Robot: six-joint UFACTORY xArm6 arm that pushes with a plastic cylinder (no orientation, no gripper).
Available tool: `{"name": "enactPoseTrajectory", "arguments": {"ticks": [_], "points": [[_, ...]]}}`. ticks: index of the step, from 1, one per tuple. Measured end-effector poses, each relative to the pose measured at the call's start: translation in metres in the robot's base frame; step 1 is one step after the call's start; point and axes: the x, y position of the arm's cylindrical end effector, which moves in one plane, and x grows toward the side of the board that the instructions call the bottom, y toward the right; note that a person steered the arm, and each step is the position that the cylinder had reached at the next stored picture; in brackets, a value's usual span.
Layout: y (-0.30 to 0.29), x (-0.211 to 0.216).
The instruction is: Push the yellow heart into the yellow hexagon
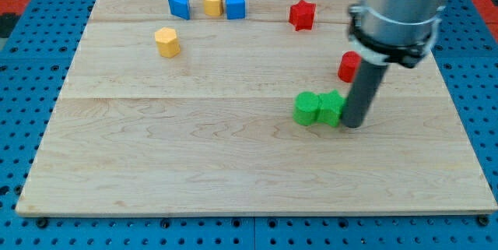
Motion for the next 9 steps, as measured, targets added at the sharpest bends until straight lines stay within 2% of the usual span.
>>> {"name": "enactPoseTrajectory", "arguments": {"ticks": [1, 3, 4, 5, 6, 7, 8, 9], "points": [[0.043, -0.035], [-0.023, -0.123], [-0.017, -0.075], [0.035, -0.100], [0.032, -0.144], [-0.006, -0.157], [-0.012, -0.144], [-0.056, -0.146]]}}
